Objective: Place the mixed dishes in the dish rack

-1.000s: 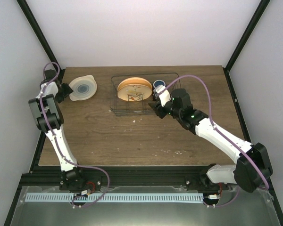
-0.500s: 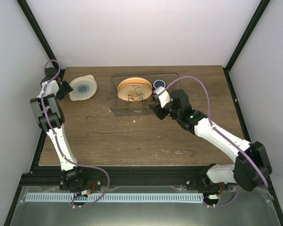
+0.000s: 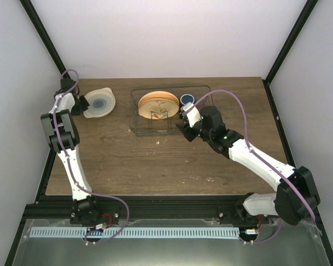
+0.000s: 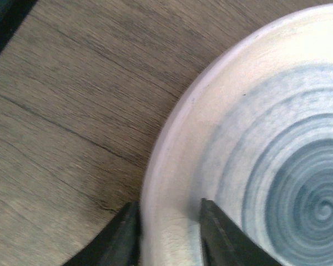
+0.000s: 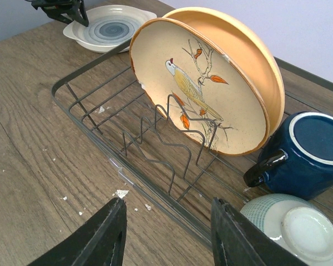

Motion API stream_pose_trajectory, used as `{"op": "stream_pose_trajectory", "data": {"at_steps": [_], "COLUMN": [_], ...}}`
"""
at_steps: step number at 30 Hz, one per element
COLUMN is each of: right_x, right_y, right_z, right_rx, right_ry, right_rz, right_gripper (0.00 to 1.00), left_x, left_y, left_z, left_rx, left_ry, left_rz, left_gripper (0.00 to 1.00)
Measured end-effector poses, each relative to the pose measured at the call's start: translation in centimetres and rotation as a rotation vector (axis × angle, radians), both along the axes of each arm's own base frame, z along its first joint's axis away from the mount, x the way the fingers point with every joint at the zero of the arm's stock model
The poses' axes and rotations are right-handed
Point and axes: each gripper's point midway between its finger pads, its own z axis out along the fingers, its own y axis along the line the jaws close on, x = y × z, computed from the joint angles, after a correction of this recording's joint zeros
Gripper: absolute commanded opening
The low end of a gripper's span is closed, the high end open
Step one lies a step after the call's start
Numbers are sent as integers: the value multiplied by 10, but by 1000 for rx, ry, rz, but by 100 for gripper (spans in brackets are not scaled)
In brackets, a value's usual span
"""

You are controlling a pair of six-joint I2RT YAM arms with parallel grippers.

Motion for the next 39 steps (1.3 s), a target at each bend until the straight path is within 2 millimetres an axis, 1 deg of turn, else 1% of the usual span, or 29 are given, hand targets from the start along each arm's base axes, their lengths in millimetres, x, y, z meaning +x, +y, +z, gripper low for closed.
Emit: {"op": "stream_pose_trajectory", "data": {"at_steps": [3,7,11,15,19,22,28,32,39], "right_x": [-1,-3,-3,-3,-4,-4,-7,-9,-16], "right_y": [-1,-2,-3,0,4,7,10,13,22], "right_z": [-3,-10,-12,-20,-33,-40,-42,-43,-53], "right_rx": [-4,-15,-18,-24,-26,-27,-17,-11,-4], "right_ry": [6,22,25,46,88,111,124,135,176], "right_rz": [0,-1,-1,4,17,27,46,63,100], "right_gripper": [41,41,41,41,40,40,40,40,40], "left_x": [0,2,2,-8,-30,-45,-77,-106,-161], "left_y": [3,2,-1,-10,-25,-31,-40,-46,-47], "left_z": [1,1,1,1,0,0,-1,-2,0], "left_rx": [4,-9,-22,-51,-128,-169,-193,-205,-218], "left_ry": [-5,-16,-40,-67,-87,-97,-98,-88,-61], "left_rz": [1,-4,-10,-21,-20,-6,23,43,99], "left_gripper": [0,0,0,0,0,0,0,0,0]}}
